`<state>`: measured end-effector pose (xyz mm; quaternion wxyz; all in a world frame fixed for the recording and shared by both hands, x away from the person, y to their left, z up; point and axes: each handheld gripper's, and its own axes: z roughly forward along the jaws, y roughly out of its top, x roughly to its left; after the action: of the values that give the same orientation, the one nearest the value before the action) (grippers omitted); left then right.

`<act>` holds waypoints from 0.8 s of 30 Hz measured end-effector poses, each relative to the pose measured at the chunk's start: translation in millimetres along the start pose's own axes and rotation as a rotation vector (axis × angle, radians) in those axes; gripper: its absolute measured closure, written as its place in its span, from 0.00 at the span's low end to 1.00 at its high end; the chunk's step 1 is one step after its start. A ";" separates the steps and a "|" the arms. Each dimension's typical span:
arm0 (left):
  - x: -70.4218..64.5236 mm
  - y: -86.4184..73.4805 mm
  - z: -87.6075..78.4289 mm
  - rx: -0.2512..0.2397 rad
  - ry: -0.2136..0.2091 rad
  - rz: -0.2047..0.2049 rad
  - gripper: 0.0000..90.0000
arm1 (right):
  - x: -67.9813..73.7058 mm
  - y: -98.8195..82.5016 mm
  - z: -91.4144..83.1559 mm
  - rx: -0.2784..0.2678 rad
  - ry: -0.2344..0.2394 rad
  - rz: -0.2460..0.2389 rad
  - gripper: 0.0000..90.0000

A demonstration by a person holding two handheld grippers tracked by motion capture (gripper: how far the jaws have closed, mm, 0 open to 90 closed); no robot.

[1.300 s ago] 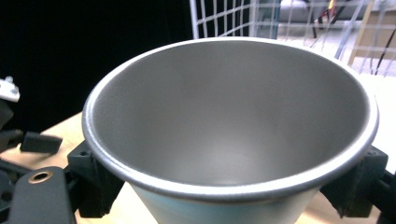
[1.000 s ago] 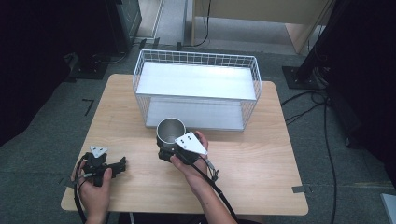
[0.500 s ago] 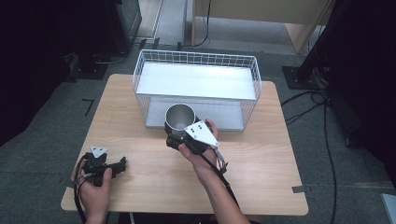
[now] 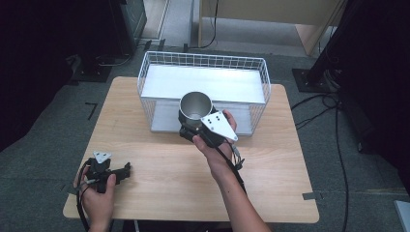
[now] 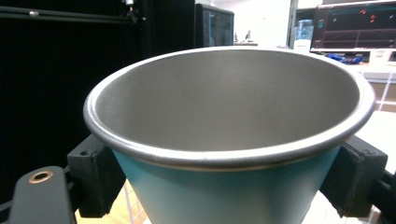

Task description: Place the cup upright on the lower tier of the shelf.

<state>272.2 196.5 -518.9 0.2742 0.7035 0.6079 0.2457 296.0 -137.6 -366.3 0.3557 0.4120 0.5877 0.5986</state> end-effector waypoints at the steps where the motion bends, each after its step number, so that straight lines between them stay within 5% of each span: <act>1: -0.2 0.0 0.2 -0.002 0.000 -0.003 0.00 | -1.7 3.0 0.6 -0.007 -0.004 -0.001 0.16; 24: -0.1 0.0 0.0 0.000 0.000 -0.001 0.00 | -45.4 50.8 18.8 -0.074 -0.089 -0.019 0.16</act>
<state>272.1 196.4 -518.9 0.2745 0.7032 0.6082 0.2455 334.6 -174.1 -319.6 0.4022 0.4189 0.5528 0.5976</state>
